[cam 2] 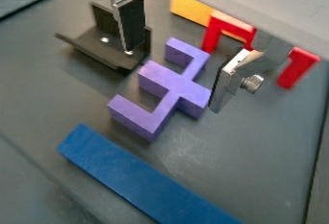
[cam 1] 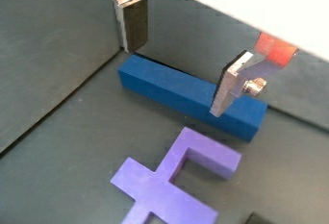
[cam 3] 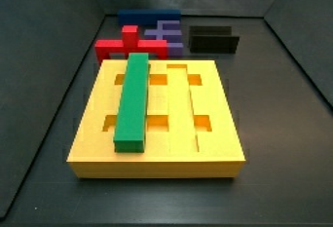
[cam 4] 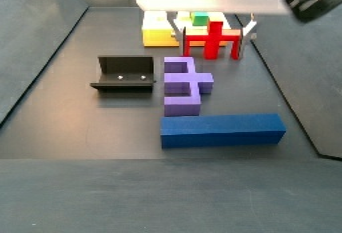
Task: Pick up the blue object. Move up. Move to above the board. Insert the blue object.
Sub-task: Pick up the blue object.
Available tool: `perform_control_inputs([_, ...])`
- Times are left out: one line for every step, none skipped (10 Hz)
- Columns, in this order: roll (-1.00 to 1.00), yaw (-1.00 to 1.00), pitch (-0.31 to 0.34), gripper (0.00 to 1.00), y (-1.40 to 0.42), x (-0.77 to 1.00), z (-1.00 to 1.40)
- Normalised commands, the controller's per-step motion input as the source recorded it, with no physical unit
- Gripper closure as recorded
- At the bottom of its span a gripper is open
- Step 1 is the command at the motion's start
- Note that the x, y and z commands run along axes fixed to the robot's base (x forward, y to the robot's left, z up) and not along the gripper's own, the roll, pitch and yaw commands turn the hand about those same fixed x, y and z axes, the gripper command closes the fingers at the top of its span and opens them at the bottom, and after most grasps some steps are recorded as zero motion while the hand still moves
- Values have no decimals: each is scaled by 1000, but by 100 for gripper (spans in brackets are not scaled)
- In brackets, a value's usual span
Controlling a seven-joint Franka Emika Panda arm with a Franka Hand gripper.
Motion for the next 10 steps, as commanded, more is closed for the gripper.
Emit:
perform_control_inputs([-229,-840,-44,0,0,0,-220])
perform_control_inputs([-243,-829,-71,0,0,23,-140])
perform_control_inputs([-250,-714,-119,0,77,43,0])
perform_control_inputs([-240,-700,-161,0,111,89,0])
perform_control_inputs([-210,-720,-154,0,126,91,0])
perform_control_inputs([-191,-714,-149,0,143,80,0])
perform_control_inputs([-167,-743,-147,0,140,89,6])
perform_control_inputs([-163,-654,-113,0,231,57,0])
perform_control_inputs([-213,-589,-107,0,240,20,0])
perform_control_inputs([-160,-686,-100,0,194,57,0])
